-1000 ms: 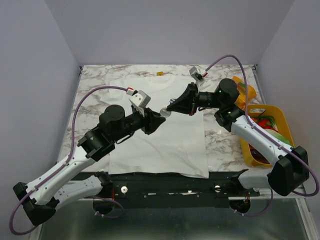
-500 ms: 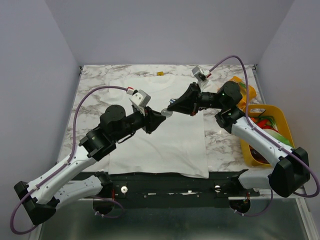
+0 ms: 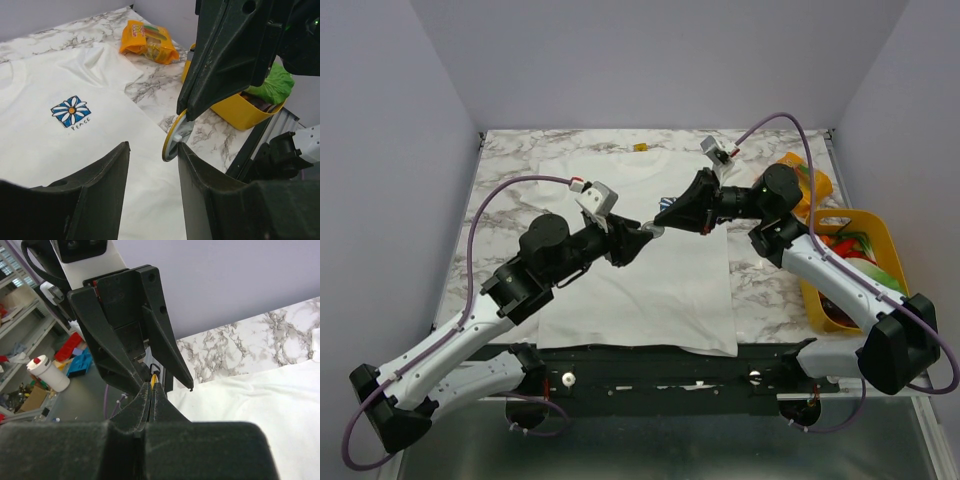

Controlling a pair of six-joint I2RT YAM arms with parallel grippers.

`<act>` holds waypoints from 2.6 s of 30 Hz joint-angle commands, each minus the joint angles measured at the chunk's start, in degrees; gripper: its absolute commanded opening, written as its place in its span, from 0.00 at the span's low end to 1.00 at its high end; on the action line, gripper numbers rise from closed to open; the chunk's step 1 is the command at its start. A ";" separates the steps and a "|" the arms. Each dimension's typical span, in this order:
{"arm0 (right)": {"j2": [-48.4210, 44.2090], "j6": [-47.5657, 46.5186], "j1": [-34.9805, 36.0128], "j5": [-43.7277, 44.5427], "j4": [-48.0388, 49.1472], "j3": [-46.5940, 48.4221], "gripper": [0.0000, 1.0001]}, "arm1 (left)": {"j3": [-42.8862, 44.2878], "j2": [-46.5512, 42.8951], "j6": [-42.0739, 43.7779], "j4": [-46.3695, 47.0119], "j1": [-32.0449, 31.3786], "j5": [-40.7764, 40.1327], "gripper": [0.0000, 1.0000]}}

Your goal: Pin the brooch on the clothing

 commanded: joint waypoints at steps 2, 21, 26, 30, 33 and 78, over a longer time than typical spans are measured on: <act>-0.54 1.44 0.26 0.42 3.25 -1.40 0.00 | -1.10 -0.91 -0.81 4.35 0.42 2.65 0.47; 0.16 1.88 0.18 -0.80 4.75 -1.75 0.07 | 2.49 -3.20 -0.90 0.93 0.60 3.62 0.00; 2.44 2.76 0.18 -3.53 5.54 -0.70 0.33 | 4.70 -1.36 -0.11 -2.15 0.60 7.22 0.00; 2.80 2.41 0.26 -4.76 5.54 -0.52 0.33 | 5.05 -0.83 0.07 -1.98 0.69 8.28 0.00; 2.98 1.88 0.18 -4.76 4.66 -0.26 0.32 | 5.93 -0.04 0.59 -2.33 0.69 9.77 0.00; -2.47 13.92 -0.53 4.02 24.79 -8.87 0.00 | 2.50 -0.74 1.48 0.04 3.06 11.09 0.49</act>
